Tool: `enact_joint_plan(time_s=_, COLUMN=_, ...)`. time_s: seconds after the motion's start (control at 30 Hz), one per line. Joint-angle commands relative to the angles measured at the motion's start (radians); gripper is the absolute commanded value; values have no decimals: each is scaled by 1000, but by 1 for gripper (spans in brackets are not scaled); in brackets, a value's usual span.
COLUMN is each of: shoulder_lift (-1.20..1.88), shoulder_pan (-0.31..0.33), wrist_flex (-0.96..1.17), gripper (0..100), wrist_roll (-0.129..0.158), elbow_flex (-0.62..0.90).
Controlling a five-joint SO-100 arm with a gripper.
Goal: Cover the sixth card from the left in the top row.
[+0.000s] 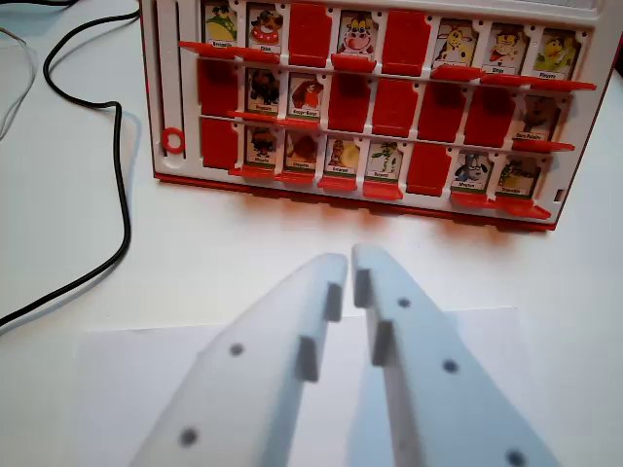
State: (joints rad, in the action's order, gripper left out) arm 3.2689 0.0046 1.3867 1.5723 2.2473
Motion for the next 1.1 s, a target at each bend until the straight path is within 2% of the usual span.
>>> enact_joint_plan(time_s=0.0, shoulder_lift=3, shoulder_pan=17, wrist_flex=8, gripper=2, wrist_roll=67, elbow_flex=-67)
enact_joint_plan(time_s=0.4, shoulder_lift=3, shoulder_pan=17, wrist_flex=29, gripper=2, wrist_roll=55, elbow_flex=-77)
enact_joint_plan(time_s=1.07, shoulder_lift=3, shoulder_pan=20, wrist_flex=34, gripper=2, wrist_roll=61, elbow_flex=-86)
